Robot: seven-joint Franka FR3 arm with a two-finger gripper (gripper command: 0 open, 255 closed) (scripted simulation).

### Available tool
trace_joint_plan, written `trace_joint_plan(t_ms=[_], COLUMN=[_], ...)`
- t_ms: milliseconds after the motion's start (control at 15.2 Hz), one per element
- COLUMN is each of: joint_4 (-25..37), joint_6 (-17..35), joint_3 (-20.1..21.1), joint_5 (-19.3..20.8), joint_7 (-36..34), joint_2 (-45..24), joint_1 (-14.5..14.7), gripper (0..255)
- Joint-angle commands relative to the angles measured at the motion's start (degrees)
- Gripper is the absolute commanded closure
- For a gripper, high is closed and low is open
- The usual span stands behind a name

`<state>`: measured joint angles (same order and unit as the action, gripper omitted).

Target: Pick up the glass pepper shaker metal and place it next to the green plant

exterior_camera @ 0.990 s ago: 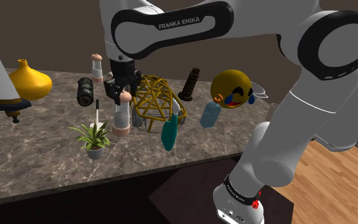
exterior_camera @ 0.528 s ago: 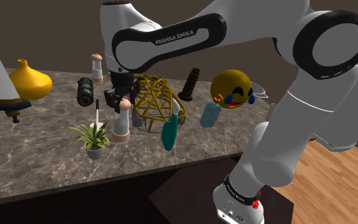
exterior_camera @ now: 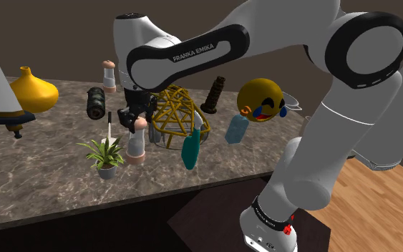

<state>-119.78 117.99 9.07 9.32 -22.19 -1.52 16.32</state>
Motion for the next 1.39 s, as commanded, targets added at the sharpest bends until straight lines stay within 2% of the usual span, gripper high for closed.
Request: trace_joint_plan(t_ms=[0,132,198,528,792,1320], joint_4=[0.0,0.0,0.0,0.0,5.14,5.12], joint_6=[0.04,0.04,0.04,0.04,-7.01,-7.0], joint_3=[0.0,0.0,0.0,0.0,0.42,0.42], joint_5=[0.01,0.01,0.01,0.01,-0.88,-0.88], joint_7=[-0.01,-0.01,0.0,0.0,0.55,0.54], joint_2=[-0.01,-0.01,-0.02,-0.01,1.92,1.92], joint_1=[0.0,0.0,0.0,0.0,0.41,0.41], gripper=[255,255,0,0,0,0])
